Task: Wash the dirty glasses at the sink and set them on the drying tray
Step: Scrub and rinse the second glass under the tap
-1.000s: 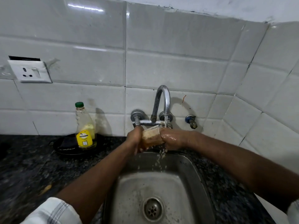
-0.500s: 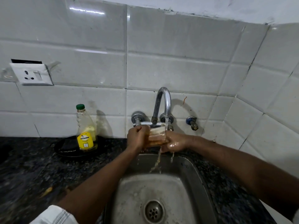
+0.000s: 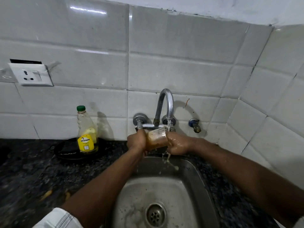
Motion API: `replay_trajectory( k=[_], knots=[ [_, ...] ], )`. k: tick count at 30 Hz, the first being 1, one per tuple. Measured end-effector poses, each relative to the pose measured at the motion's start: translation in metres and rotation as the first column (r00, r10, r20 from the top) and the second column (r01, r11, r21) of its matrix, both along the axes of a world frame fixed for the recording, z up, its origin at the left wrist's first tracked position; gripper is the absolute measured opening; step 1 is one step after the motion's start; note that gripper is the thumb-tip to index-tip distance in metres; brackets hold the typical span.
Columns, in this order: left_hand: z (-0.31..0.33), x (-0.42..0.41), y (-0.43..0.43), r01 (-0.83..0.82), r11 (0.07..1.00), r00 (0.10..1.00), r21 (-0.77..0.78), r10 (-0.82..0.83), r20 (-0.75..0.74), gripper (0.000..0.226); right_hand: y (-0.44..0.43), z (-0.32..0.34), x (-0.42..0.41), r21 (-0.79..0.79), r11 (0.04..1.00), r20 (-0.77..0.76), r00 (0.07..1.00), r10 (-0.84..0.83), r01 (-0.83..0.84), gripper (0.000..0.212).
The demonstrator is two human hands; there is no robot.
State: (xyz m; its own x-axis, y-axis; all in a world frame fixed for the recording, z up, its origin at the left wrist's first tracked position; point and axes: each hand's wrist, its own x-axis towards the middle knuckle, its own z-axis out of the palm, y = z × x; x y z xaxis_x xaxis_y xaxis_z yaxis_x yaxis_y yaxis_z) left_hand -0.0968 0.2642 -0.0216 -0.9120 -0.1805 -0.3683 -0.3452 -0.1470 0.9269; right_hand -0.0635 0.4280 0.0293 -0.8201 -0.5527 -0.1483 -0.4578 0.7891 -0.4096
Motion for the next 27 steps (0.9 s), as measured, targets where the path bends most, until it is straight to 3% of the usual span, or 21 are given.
replay_trajectory(
  k=[1, 3, 5, 7, 8, 9, 11, 12, 14, 15, 16, 17, 19, 20, 21, 23, 24, 25, 27],
  knots=[
    [0.003, 0.001, 0.003, -0.057, 0.997, 0.998, -0.049, 0.056, -0.017, 0.059, -0.002, 0.003, 0.003, -0.137, 0.987, 0.135, 0.988, -0.069, 0.088, 0.031],
    [0.005, 0.009, 0.008, -0.167, 0.974, 0.976, -0.154, 0.141, -0.168, 0.053, -0.01, 0.0, 0.008, -0.483, 0.828, 0.308, 0.941, -0.143, 0.284, 0.016],
    [0.004, 0.025, 0.013, -0.211, 0.965, 0.909, -0.153, 0.136, -0.395, 0.037, -0.026, -0.005, 0.01, -0.649, 0.557, 0.387, 0.856, -0.344, 0.518, 0.038],
    [0.006, 0.041, 0.015, -0.204, 0.964, 0.821, -0.17, 0.074, -0.565, 0.019, -0.042, -0.011, 0.008, -0.709, 0.322, 0.372, 0.721, -0.584, 0.627, 0.05],
    [0.005, 0.041, 0.015, -0.199, 0.962, 0.819, -0.187, 0.059, -0.571, 0.022, -0.047, -0.014, 0.007, -0.728, 0.303, 0.293, 0.679, -0.673, 0.615, 0.048],
    [0.006, 0.036, 0.014, -0.185, 0.961, 0.864, -0.206, 0.059, -0.501, 0.029, -0.049, -0.019, 0.007, -0.742, 0.354, 0.176, 0.676, -0.716, 0.569, 0.044],
    [0.009, 0.018, 0.01, -0.031, 0.985, 0.983, -0.168, 0.0, -0.182, 0.036, -0.05, -0.026, 0.011, -0.737, 0.439, 0.029, 0.674, -0.738, 0.513, 0.041],
    [0.009, 0.012, 0.005, 0.085, 0.994, 0.996, -0.064, -0.087, -0.027, 0.033, -0.048, -0.03, 0.013, -0.726, 0.487, -0.028, 0.687, -0.726, 0.486, 0.042],
    [0.009, 0.011, -0.002, 0.204, 0.96, 0.968, 0.189, -0.226, 0.105, 0.027, -0.045, -0.037, 0.017, -0.689, 0.602, -0.154, 0.731, -0.665, 0.403, 0.049],
    [0.007, 0.015, -0.002, 0.204, 0.959, 0.968, 0.196, -0.228, 0.105, 0.026, -0.045, -0.039, 0.018, -0.681, 0.623, -0.171, 0.744, -0.646, 0.385, 0.049],
    [0.005, 0.021, 0.0, 0.163, 0.981, 0.985, 0.106, -0.167, 0.034, 0.026, -0.046, -0.039, 0.018, -0.71, 0.575, -0.114, 0.738, -0.665, 0.407, 0.046],
    [0.002, 0.027, 0.003, 0.039, 0.998, 0.99, -0.044, -0.045, -0.131, 0.024, -0.048, -0.037, 0.015, -0.753, 0.471, 0.003, 0.718, -0.696, 0.46, 0.042],
    [0.002, 0.043, 0.004, -0.153, 0.956, 0.859, -0.249, 0.004, -0.513, 0.015, -0.055, -0.034, 0.012, -0.801, 0.25, 0.221, 0.657, -0.721, 0.544, 0.039],
    [0.004, 0.045, 0.003, -0.163, 0.947, 0.829, -0.275, -0.02, -0.56, 0.016, -0.057, -0.031, 0.014, -0.814, 0.236, 0.218, 0.655, -0.724, 0.532, 0.039],
    [0.009, 0.04, 0.0, -0.088, 0.969, 0.87, -0.233, -0.039, -0.492, 0.025, -0.056, -0.03, 0.015, -0.811, 0.309, 0.139, 0.677, -0.723, 0.497, 0.039],
    [0.022, 0.032, -0.006, 0.164, 0.983, 0.978, -0.083, -0.173, -0.117, 0.037, -0.054, -0.027, 0.024, -0.742, 0.53, -0.039, 0.762, -0.646, 0.411, 0.042],
    [0.028, 0.033, -0.01, 0.263, 0.964, 0.965, -0.026, -0.263, 0.02, 0.036, -0.051, -0.027, 0.028, -0.711, 0.588, -0.076, 0.789, -0.609, 0.385, 0.043],
    [0.029, 0.034, -0.011, 0.298, 0.954, 0.954, -0.024, -0.297, 0.053, 0.036, -0.049, -0.028, 0.029, -0.715, 0.585, -0.065, 0.797, -0.6, 0.382, 0.044],
    [0.024, 0.033, -0.007, 0.154, 0.973, 0.978, -0.171, -0.175, -0.116, 0.039, -0.05, -0.029, 0.028, -0.766, 0.464, 0.066, 0.772, -0.632, 0.445, 0.043]
  ],
)
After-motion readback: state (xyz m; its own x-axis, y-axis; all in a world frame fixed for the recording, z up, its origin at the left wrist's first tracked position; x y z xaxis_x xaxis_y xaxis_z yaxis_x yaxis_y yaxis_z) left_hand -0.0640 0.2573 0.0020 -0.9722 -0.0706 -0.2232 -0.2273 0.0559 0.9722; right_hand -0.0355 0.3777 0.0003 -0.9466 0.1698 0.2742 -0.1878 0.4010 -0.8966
